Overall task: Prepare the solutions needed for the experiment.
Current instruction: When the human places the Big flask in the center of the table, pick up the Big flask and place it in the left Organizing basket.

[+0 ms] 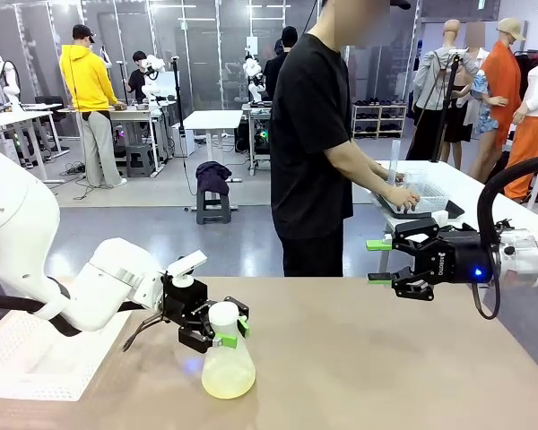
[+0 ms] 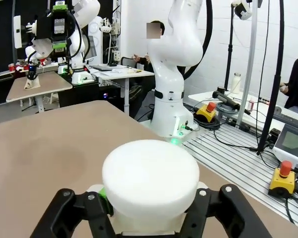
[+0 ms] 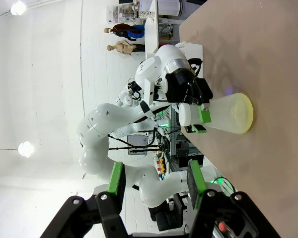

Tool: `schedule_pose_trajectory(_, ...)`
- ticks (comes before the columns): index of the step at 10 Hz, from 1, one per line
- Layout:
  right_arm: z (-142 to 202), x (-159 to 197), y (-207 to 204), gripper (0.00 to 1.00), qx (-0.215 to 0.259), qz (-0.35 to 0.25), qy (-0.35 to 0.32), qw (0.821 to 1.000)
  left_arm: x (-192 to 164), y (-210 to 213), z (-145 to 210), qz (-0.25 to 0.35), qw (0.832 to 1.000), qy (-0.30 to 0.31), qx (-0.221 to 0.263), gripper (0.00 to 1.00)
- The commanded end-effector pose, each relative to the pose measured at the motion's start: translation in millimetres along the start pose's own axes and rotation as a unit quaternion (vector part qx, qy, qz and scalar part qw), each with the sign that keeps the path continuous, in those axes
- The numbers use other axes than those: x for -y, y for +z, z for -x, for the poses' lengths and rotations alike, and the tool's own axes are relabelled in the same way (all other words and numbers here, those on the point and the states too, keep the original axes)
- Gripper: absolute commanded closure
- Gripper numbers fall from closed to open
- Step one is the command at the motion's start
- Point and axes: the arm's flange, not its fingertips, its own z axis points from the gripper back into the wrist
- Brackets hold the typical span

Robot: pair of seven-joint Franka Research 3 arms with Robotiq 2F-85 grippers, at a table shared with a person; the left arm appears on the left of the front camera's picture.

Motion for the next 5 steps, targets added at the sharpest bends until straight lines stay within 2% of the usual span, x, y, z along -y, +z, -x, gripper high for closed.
schedule_pose_trajectory(1, 0, -1, 0, 0.36, 0.001, -0.007, 0.0, 1.0, 2, 3, 5, 0.003, 1.0, 0.009, 0.004, 0.85)
schedule_pose_trajectory(2, 0, -1, 0, 0.36, 0.001, -0.007, 0.0, 1.0, 4, 4, 4, 0.003, 1.0, 0.008, 0.005, 0.95)
schedule_pose_trajectory(3, 0, -1, 0, 0.36, 0.001, -0.007, 0.0, 1.0, 8, 5, 1, 0.0, 1.0, 0.005, 0.001, 1.0)
schedule_pose_trajectory(5, 0, -1, 0, 0.36, 0.001, -0.007, 0.0, 1.0, 17, 17, -25, 0.006, 1.0, 0.012, 0.004, 1.0)
